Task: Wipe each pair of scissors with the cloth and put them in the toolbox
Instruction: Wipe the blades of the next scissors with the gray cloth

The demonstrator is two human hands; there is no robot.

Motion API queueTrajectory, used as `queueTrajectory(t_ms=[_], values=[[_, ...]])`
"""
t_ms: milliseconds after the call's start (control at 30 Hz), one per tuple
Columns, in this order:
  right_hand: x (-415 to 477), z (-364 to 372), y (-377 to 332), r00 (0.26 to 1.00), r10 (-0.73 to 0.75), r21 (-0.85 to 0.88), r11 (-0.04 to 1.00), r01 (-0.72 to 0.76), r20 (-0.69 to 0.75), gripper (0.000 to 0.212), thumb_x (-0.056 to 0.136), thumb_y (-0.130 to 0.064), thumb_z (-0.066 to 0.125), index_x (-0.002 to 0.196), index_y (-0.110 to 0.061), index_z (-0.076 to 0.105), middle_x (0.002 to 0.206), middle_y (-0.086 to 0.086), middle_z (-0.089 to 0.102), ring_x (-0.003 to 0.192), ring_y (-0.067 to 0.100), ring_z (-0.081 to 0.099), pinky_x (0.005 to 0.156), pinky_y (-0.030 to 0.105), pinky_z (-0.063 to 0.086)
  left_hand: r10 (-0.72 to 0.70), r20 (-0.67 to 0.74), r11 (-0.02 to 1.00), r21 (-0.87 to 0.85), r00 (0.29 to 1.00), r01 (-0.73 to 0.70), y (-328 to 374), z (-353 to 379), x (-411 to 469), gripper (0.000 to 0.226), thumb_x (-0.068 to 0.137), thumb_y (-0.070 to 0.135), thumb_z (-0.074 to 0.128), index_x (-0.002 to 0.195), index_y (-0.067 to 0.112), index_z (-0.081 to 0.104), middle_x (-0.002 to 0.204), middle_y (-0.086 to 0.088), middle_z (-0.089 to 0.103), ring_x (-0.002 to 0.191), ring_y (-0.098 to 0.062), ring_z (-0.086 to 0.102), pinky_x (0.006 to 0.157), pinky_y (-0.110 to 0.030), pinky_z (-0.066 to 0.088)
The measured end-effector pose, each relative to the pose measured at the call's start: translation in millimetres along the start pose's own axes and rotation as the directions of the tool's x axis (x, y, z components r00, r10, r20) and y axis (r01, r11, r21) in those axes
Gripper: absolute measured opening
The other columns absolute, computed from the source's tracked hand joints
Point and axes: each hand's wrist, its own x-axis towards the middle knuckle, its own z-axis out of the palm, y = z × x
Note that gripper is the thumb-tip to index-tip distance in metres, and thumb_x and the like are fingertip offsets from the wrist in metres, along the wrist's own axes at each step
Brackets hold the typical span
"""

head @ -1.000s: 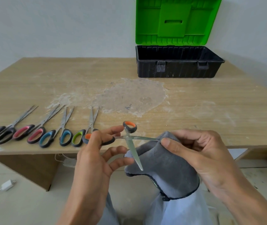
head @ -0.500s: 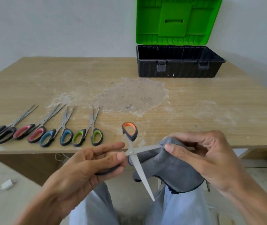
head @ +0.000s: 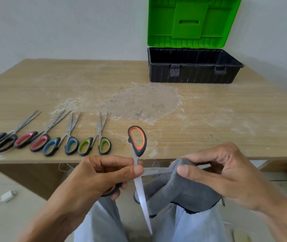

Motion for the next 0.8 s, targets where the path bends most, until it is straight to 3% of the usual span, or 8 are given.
queueTrajectory(t_ms=[100, 200, 300, 400, 533, 633, 700, 800], values=[[0, -5, -4, 0.998, 0.050, 0.057, 0.997, -0.053, 0.049, 0.019, 0.094, -0.043, 0.075, 0.095, -0.028, 0.088, 0.089, 0.013, 0.082, 0.084, 0.021, 0.078, 0.074, 0.031, 0.058, 0.117, -0.021, 0.992, 0.051, 0.993, -0.116, 6, 2, -8, 0.017, 0.063, 0.022, 0.080, 0.076, 0.011, 0.082, 0.052, -0.008, 0.059, 0.045, -0.011, 0.045, 0.043, -0.019, 0.039], [-1, -8, -6, 0.991, 0.088, 0.034, 0.995, -0.092, 0.104, 0.034, 0.086, -0.060, 0.071, 0.095, -0.032, 0.087, 0.094, 0.035, 0.073, 0.084, 0.049, 0.070, 0.077, 0.045, 0.054, 0.276, -0.023, 0.943, 0.200, 0.961, -0.266, 13, 5, -15, 0.013, 0.060, 0.029, 0.082, 0.071, 0.023, 0.082, 0.057, -0.002, 0.070, 0.045, -0.004, 0.051, 0.044, -0.016, 0.041], [-1, -6, -15, 0.995, 0.046, 0.030, 0.998, -0.049, 0.094, 0.031, 0.086, -0.062, 0.071, 0.094, -0.036, 0.087, 0.085, 0.025, 0.076, 0.067, 0.032, 0.068, 0.068, 0.019, 0.046, 0.357, 0.005, 0.893, 0.291, 0.934, -0.343, 17, 13, -18, 0.009, 0.060, 0.032, 0.081, 0.069, 0.031, 0.082, 0.061, 0.004, 0.074, 0.049, 0.002, 0.058, 0.045, -0.011, 0.042], [1, 5, -25, 0.995, -0.015, 0.001, 1.000, 0.015, 0.103, 0.023, 0.095, -0.053, 0.067, 0.094, -0.038, 0.085, 0.069, -0.011, 0.071, 0.058, 0.013, 0.059, 0.059, 0.014, 0.044, 0.372, 0.000, 0.898, 0.251, 0.928, -0.360, 19, 20, -18, 0.008, 0.061, 0.025, 0.081, 0.070, 0.026, 0.082, 0.057, 0.003, 0.072, 0.045, 0.002, 0.057, 0.044, -0.010, 0.041], [1, 14, -30, 0.983, 0.009, -0.122, 0.992, 0.014, 0.186, 0.027, 0.103, -0.061, 0.053, 0.123, -0.057, 0.071, 0.101, 0.012, 0.081, 0.092, 0.031, 0.078, 0.083, 0.051, 0.060, 0.362, -0.052, 0.912, 0.227, 0.931, -0.342, 16, 14, -17, 0.008, 0.062, 0.028, 0.082, 0.069, 0.025, 0.082, 0.052, -0.002, 0.067, 0.043, -0.011, 0.051, 0.047, -0.019, 0.044], [3, 10, -30, 0.980, 0.052, -0.119, 0.992, -0.029, 0.192, 0.024, 0.097, -0.056, 0.061, 0.107, -0.047, 0.081, 0.067, -0.008, 0.074, 0.059, 0.004, 0.066, 0.061, 0.023, 0.050, 0.316, -0.043, 0.938, 0.166, 0.948, -0.305, 11, 12, -16, 0.015, 0.059, 0.028, 0.082, 0.070, 0.018, 0.082, 0.051, -0.007, 0.064, 0.044, -0.016, 0.051, 0.047, -0.019, 0.043], [5, 9, -30, 0.978, 0.074, -0.137, 0.989, -0.047, 0.195, 0.025, 0.090, -0.059, 0.065, 0.094, -0.043, 0.083, 0.060, 0.008, 0.062, 0.053, 0.025, 0.050, 0.057, 0.025, 0.038, 0.282, -0.016, 0.952, 0.130, 0.959, -0.277, 10, 12, -15, 0.018, 0.059, 0.026, 0.082, 0.071, 0.013, 0.081, 0.051, -0.008, 0.063, 0.045, -0.016, 0.051, 0.045, -0.017, 0.042], [8, 13, -30, 0.986, 0.067, -0.112, 0.992, -0.050, 0.153, 0.027, 0.086, -0.062, 0.065, 0.090, -0.042, 0.083, 0.066, 0.017, 0.063, 0.057, 0.028, 0.050, 0.059, 0.031, 0.039, 0.249, -0.007, 0.965, 0.083, 0.969, -0.247, 11, 10, -14, 0.019, 0.060, 0.025, 0.080, 0.071, 0.009, 0.080, 0.050, -0.008, 0.060, 0.043, -0.013, 0.049, 0.043, -0.013, 0.039]])
